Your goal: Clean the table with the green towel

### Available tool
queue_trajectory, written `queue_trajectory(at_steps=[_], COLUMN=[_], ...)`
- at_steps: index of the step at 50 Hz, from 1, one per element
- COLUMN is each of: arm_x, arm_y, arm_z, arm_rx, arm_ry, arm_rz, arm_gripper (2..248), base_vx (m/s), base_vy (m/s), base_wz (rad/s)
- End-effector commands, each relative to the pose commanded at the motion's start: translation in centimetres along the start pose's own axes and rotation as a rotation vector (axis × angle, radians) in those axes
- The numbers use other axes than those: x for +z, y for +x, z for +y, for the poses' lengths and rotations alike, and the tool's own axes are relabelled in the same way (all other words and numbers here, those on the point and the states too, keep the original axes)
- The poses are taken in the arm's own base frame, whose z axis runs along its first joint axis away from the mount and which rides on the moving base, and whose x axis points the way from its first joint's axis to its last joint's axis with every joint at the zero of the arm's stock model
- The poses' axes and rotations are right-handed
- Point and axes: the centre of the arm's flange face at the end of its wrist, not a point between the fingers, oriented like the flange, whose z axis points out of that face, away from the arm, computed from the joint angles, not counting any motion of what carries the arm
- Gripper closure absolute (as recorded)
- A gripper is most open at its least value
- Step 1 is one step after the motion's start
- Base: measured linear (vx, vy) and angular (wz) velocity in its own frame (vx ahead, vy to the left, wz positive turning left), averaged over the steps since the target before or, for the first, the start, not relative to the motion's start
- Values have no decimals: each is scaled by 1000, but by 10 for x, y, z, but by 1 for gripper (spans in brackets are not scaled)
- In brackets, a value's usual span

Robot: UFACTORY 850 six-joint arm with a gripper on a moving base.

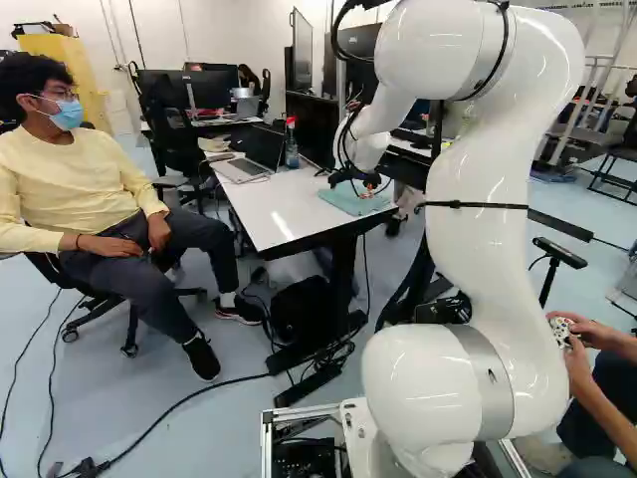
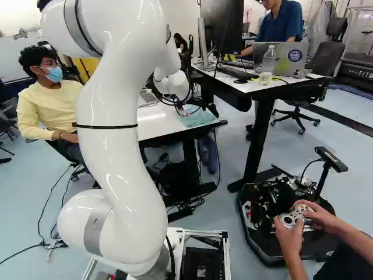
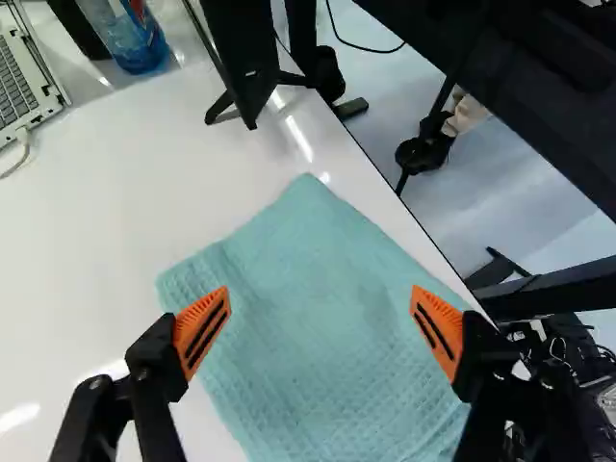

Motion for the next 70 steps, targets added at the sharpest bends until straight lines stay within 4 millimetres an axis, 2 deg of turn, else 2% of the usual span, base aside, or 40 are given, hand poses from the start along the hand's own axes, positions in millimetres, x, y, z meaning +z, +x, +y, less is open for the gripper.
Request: queue_trajectory(at_steps=[51,57,58,63,70], arm_x=[-1,-1,-1,-1,-1], arm_y=[-8,-8,-8,-9,-9], arm_z=[0,0,0,0,0], arm_rx=[-45,-46,-46,-46,-46], arm_ry=[-1,-1,-1,-1,-1], arm_rz=[-83,-90,-91,-95,-96], arm_gripper=[3,7,20,26,25], base_vx=[0,0,0,0,0], base_vy=[0,0,0,0,0], base_wz=[0,0,0,0,0])
